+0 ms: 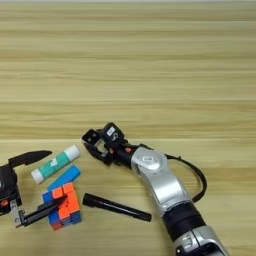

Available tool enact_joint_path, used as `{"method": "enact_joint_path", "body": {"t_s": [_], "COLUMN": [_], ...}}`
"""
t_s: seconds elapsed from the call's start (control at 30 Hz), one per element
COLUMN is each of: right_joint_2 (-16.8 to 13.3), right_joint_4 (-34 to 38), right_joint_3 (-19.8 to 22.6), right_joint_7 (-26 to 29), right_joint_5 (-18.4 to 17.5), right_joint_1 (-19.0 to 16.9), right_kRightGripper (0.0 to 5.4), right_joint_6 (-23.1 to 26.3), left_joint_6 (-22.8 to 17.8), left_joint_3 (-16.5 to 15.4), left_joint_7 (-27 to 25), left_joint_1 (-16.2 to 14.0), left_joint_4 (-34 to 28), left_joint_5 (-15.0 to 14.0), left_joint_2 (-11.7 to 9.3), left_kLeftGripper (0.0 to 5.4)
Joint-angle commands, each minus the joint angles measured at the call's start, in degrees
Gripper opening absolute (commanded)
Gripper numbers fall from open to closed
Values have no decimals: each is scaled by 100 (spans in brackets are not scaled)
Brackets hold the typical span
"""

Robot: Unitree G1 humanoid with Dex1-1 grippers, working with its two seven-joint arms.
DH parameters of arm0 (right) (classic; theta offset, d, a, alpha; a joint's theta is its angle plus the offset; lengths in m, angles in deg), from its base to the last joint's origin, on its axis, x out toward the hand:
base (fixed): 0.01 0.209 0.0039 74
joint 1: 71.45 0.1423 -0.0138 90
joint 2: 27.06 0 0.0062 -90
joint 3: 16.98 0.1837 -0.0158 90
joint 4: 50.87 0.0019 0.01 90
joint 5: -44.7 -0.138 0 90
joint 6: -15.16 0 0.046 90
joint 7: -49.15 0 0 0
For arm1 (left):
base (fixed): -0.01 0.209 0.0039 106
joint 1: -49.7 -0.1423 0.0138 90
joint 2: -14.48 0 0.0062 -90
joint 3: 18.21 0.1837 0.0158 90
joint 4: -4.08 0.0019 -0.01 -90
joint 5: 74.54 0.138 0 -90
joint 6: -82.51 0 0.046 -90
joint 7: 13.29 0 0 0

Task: Move the objects on the table

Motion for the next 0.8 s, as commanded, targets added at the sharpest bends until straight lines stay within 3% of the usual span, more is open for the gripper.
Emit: {"method": "enact_joint_path", "body": {"t_s": [0.03,0.33,0.53,0.8], "right_joint_2": [-15,-5,-100,-473], "right_joint_4": [-92,-80,400,1393], "right_joint_3": [-41,-43,-21,-32], "right_joint_7": [62,97,199,611], "right_joint_5": [69,72,6,-125], "right_joint_1": [52,44,-18,-320], "right_kRightGripper": [248,248,248,248], "right_joint_6": [1,-25,75,87], "left_joint_6": [8,3,-3,-15], "left_joint_3": [-17,-28,-40,-55], "left_joint_7": [37,35,24,-7], "left_joint_1": [-2,20,67,155], "left_joint_4": [-95,-75,-22,54], "left_joint_5": [45,45,39,26], "left_joint_2": [3,1,-2,-16], "left_kLeftGripper": [540,540,540,540]}}
